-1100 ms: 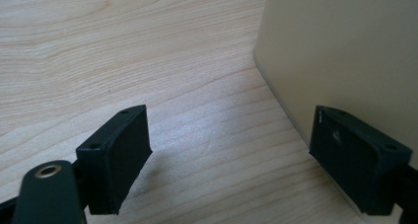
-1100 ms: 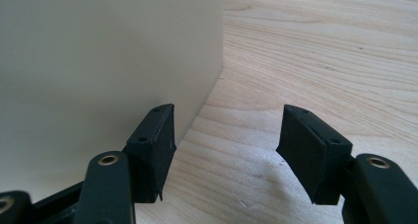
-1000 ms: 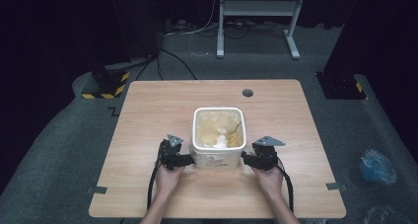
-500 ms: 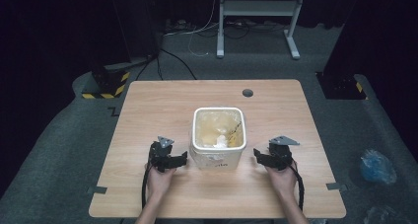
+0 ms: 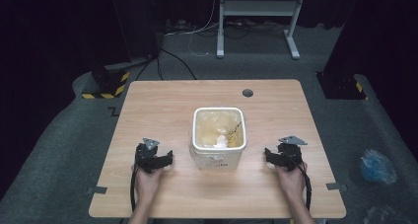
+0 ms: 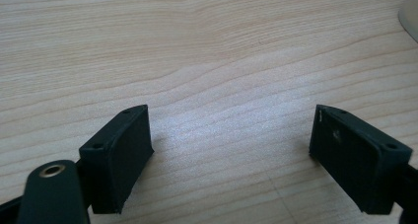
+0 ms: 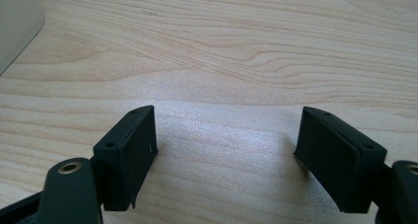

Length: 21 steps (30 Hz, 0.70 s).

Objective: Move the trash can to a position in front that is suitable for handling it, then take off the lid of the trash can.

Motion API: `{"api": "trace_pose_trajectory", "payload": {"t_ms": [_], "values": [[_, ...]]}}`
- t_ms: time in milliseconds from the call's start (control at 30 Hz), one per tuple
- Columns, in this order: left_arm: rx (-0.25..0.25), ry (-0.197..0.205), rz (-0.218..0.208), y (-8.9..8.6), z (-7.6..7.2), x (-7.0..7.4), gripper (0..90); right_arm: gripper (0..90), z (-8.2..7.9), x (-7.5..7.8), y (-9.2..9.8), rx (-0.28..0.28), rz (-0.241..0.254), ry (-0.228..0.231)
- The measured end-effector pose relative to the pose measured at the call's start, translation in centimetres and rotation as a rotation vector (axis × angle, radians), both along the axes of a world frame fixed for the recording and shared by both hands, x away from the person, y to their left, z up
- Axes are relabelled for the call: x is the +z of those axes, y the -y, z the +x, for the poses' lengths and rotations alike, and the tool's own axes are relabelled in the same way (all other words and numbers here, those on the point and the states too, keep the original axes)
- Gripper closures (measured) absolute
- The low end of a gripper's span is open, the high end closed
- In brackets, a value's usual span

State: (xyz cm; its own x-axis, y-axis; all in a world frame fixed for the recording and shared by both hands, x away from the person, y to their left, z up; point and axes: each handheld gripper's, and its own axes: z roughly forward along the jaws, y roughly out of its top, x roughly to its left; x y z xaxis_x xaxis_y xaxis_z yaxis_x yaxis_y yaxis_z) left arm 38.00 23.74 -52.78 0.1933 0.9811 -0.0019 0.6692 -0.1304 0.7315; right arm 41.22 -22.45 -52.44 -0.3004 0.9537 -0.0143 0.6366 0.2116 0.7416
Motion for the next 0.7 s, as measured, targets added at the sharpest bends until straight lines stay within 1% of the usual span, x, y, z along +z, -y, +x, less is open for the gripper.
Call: {"api": "trace_pose_trajectory", "payload": {"t_ms": [167, 200, 433, 600, 700], "values": [[-0.001, -0.001, 0.001, -0.01, 0.0, 0.0, 16.3, 22.1, -0.04, 0.01, -0.07, -0.002, -0.005, 0.0], [-0.002, 0.0, 0.001, -0.02, 0.0, 0.0, 16.3, 20.5, -0.01, -0.02, -0.07, 0.014, -0.004, -0.001], [-0.002, 0.002, -0.001, -0.03, 0.0, -0.01, 16.5, 19.6, 0.0, -0.03, -0.11, 0.004, 0.003, -0.007], [-0.003, 0.001, -0.001, -0.03, 0.0, 0.0, 16.6, 19.8, -0.01, -0.01, -0.09, 0.005, 0.001, -0.009], [-0.003, 0.002, -0.001, -0.03, 0.0, -0.01, 16.6, 21.4, 0.08, 0.09, 0.04, 0.018, -0.001, -0.017]]}}
